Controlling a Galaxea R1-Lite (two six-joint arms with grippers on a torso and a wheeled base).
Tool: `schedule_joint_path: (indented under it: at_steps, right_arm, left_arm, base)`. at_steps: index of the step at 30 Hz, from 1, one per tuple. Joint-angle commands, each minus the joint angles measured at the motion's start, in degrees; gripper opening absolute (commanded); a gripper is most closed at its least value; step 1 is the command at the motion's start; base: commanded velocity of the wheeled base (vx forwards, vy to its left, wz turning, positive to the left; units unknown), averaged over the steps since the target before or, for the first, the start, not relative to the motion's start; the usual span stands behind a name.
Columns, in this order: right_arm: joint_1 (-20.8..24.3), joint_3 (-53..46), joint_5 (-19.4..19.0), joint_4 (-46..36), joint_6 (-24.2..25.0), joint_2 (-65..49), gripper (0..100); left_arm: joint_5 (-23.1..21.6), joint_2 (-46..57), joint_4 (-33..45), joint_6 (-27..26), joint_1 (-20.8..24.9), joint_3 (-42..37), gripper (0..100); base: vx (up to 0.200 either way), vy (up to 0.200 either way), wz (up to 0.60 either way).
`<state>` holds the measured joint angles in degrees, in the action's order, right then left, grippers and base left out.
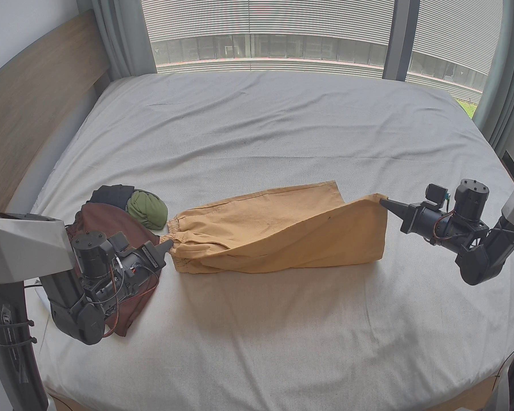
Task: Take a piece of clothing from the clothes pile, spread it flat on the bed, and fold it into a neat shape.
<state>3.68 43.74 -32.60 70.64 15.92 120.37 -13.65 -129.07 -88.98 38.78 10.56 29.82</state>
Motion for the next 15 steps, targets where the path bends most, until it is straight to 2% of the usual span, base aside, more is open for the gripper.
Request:
schedule_joint_path:
  at_steps: [1, 8, 15]
  right_arm:
    - [0.2, 6.4, 0.3, -3.9, 0.0, 0.3, 0]
    - [0.4, 15.7, 0.3, -10.9, 0.0, 1.8, 0]
    - [0.4, 23.0, 0.3, -16.7, 0.0, 4.0, 0]
  left_arm:
    - [0.3, -0.5, -0.1, 0.3, 0.0, 0.9, 0]
    - [3.9, -2.8, -0.1, 0.6, 0.0, 3.8, 0]
    - [4.8, -3.0, -0.1, 2.4, 0.0, 5.5, 0]
  base:
    - [0.0, 0.0, 0.0]
    - [0.0, 0.0, 0.0]
    - [0.0, 0.0, 0.0]
